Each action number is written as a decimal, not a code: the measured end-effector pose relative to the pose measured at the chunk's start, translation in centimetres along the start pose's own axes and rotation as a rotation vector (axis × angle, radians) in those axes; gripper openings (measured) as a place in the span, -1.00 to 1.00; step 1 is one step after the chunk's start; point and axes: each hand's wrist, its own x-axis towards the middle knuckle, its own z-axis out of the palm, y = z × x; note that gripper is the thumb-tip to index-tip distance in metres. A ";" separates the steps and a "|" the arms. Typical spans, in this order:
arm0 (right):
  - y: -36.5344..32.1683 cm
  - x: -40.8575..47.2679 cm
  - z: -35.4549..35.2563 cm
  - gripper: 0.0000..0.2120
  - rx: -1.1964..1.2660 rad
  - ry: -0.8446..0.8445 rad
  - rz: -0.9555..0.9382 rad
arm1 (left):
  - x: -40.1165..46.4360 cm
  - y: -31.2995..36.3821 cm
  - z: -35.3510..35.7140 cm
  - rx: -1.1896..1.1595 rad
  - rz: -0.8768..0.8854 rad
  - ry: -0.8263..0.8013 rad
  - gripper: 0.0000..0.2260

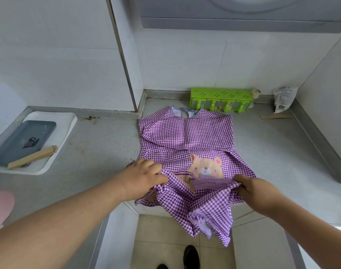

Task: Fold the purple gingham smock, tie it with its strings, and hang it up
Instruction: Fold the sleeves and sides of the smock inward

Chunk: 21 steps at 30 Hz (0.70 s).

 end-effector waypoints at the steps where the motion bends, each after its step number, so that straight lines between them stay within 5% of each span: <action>1: 0.0 0.1 0.0 -0.69 -0.019 0.015 0.037 | 0.0 0.0 0.0 -0.008 -0.012 -0.001 -0.57; 8: 1.1 0.1 0.9 -0.71 -0.212 0.269 -0.055 | 0.6 0.2 0.0 -0.111 -0.042 -0.065 -0.80; 15: 1.4 0.7 1.1 -0.79 -0.156 0.160 -0.209 | 0.9 1.0 -0.6 -0.265 -0.198 -0.294 -0.76; 19: 1.5 0.9 1.5 -0.59 0.088 0.063 -0.056 | 1.0 1.5 0.0 -0.455 -0.334 -0.308 -0.83; 21: 1.4 0.8 1.6 -0.65 0.183 -0.010 0.034 | 1.1 1.8 -0.3 -0.552 -0.315 -0.236 -0.81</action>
